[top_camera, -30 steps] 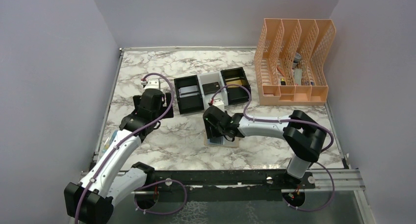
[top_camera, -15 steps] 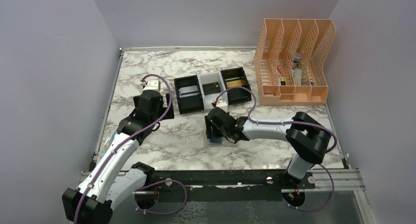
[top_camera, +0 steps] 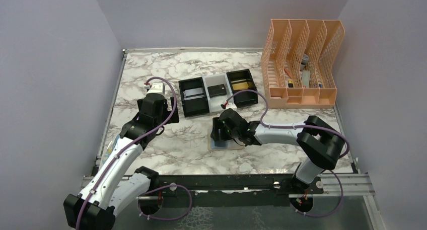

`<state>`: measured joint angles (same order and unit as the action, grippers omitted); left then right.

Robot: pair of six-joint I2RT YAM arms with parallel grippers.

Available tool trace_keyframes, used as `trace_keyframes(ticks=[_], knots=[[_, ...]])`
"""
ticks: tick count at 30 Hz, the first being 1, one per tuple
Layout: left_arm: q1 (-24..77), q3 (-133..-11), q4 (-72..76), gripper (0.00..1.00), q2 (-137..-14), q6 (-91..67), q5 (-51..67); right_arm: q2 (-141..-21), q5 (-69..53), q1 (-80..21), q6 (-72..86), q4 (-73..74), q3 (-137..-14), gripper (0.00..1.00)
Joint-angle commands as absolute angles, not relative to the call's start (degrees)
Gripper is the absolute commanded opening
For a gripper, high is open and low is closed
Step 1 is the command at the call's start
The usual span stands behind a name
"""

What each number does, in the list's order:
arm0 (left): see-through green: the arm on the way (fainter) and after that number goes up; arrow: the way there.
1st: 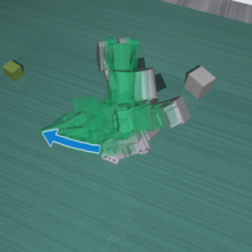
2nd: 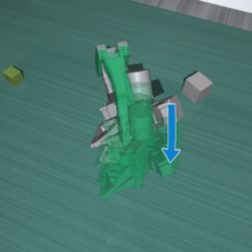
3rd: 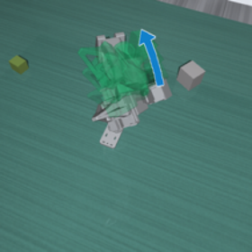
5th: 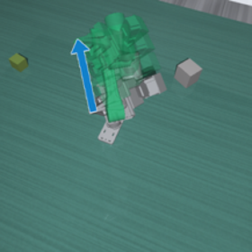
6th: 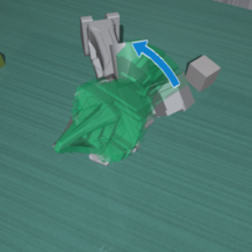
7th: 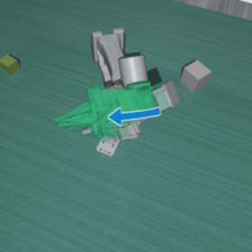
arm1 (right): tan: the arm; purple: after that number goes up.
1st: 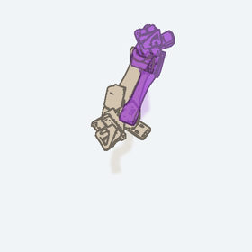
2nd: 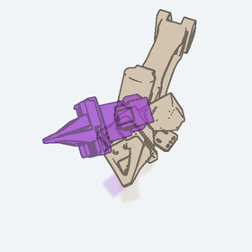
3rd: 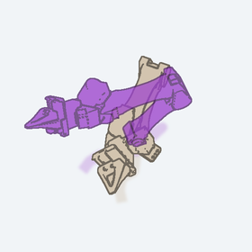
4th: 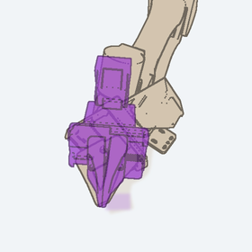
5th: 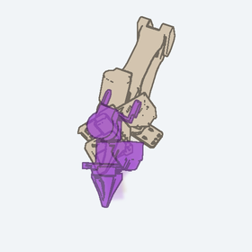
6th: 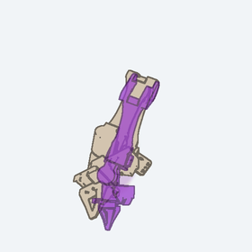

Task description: Take the credit cards out of the card holder

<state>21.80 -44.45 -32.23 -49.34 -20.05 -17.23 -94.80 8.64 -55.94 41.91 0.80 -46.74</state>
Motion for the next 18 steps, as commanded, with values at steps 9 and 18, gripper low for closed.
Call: trace_keyframes(ticks=[9, 18], knots=[[21.5, -44.12, -32.42, 0.99, -50.12, -20.22, -17.93, -96.4, -3.02, -53.91, 41.64, -1.76, -43.38, 0.6], [21.51, -44.31, -32.56, 0.99, -50.98, -20.04, -18.23, -97.29, -4.56, -53.46, 39.75, -1.67, -44.17, 0.54]])
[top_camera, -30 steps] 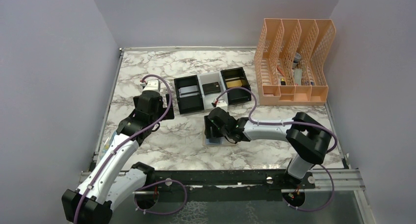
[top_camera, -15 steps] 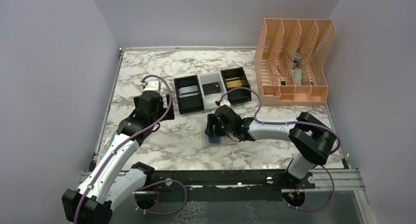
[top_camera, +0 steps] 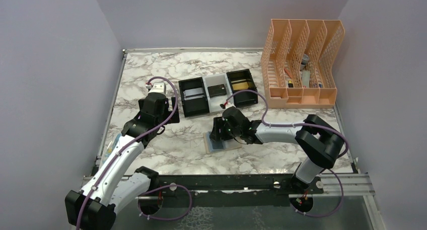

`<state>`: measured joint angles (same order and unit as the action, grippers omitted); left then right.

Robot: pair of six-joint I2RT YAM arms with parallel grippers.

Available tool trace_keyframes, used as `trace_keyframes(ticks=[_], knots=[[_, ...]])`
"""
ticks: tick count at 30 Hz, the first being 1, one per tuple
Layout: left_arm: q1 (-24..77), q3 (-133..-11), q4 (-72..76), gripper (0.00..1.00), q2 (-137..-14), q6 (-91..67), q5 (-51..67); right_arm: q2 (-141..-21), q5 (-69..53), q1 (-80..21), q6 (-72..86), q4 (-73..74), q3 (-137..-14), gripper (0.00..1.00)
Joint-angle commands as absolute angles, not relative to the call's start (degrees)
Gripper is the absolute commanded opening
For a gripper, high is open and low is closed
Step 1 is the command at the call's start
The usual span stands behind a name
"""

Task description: Take the credit cards out of the card holder

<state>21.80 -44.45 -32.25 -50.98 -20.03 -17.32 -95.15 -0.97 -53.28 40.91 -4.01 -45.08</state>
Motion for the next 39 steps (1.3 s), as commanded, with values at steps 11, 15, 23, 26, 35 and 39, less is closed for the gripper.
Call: trace_keyframes(ticks=[11, 15, 23, 26, 35, 39], knots=[[21.53, -44.4, -32.7, 0.99, -51.35, -20.04, -18.54, -95.93, -3.93, -53.12, 37.18, 0.41, -45.97, 0.48], [21.47, -44.3, -32.77, 0.99, -51.25, -20.17, -18.22, -95.44, -6.74, -52.24, 37.23, -0.36, -45.91, 0.48], [21.48, -44.3, -32.77, 0.99, -51.24, -20.21, -18.17, -92.02, -3.42, -52.25, 29.04, 8.03, -51.16, 0.67], [21.49, -44.3, -32.76, 0.99, -51.01, -20.21, -18.26, -91.43, -1.8, -52.29, 27.91, 9.6, -51.93, 0.73], [21.5, -44.3, -32.71, 0.99, -50.63, -20.21, -18.37, -95.55, -3.72, -52.86, 26.64, 10.41, -54.39, 0.67], [21.49, -44.32, -32.78, 0.99, -50.55, -20.21, -18.29, -98.08, -5.18, -53.24, 26.2, 10.01, -55.25, 0.63]])
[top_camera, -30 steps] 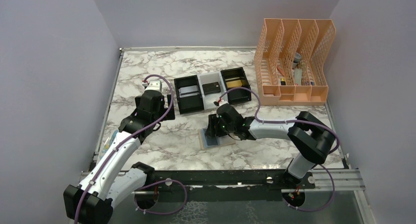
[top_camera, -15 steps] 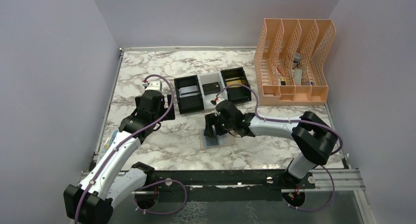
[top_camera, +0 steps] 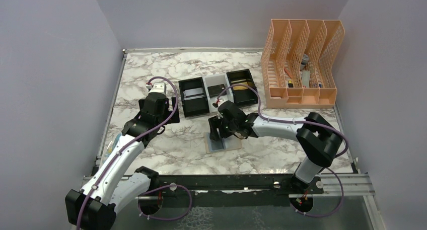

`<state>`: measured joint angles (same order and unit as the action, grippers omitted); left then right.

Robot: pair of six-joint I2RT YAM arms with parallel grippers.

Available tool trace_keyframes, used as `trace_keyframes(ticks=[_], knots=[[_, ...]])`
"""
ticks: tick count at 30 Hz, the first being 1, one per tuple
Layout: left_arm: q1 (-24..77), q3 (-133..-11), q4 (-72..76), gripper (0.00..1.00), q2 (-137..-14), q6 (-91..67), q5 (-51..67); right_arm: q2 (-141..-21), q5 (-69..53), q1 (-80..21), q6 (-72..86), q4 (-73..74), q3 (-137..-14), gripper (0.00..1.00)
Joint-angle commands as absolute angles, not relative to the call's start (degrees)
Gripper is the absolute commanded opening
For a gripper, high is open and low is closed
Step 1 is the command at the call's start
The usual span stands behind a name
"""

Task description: Take the credit cards out of the card holder

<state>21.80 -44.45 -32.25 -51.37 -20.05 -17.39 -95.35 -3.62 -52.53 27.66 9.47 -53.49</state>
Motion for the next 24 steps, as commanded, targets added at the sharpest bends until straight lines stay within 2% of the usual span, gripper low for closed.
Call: trace_keyframes(ticks=[1, 9, 17, 24], knots=[[21.51, -44.3, -32.77, 0.99, -50.56, -20.17, -18.28, -98.52, -5.07, -53.32, 26.26, 9.9, -55.28, 0.62], [21.47, -44.35, -32.76, 0.99, -50.36, -20.13, -18.37, -100.85, -2.97, -53.35, 28.11, 10.56, -53.98, 0.62], [21.47, -44.32, -32.77, 0.99, -50.2, -20.03, -18.19, -99.65, -6.05, -53.33, 30.82, 7.9, -51.73, 0.74], [21.47, -44.3, -32.74, 0.99, -50.05, -19.91, -17.93, -100.43, -0.29, -53.35, 30.75, 11.84, -53.29, 0.74]])
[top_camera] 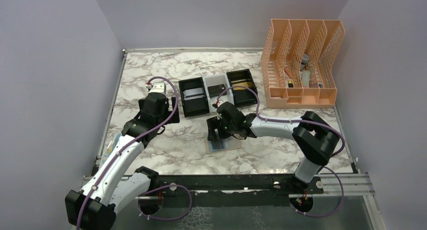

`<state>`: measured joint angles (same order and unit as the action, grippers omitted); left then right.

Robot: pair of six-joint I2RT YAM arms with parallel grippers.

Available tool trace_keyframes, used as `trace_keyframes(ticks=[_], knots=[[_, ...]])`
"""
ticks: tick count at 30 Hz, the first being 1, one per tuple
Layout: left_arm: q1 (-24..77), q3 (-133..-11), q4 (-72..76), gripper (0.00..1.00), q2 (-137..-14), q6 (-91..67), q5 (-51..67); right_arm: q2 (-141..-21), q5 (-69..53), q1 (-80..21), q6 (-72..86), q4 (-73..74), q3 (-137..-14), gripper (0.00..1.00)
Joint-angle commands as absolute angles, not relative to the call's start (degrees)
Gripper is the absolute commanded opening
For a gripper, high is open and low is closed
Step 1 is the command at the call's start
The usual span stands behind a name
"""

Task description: Take the credit cards out of the card holder

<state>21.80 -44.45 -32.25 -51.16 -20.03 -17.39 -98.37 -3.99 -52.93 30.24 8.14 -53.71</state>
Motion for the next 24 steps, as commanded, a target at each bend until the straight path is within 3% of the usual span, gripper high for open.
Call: trace_keyframes(ticks=[1, 15, 24], knots=[[21.47, -44.34, -32.74, 0.99, -50.09, -19.95, -17.86, -100.43, 0.58, -53.35, 30.53, 12.4, -53.33, 0.74], [21.5, -44.21, -32.77, 0.99, -50.23, -19.82, -17.67, -102.52, 4.53, -54.49, 30.43, 14.04, -54.91, 0.69], [21.53, -44.27, -32.77, 0.99, -50.45, -19.85, -17.19, -100.35, -2.94, -53.35, 31.35, 8.19, -51.86, 0.63]])
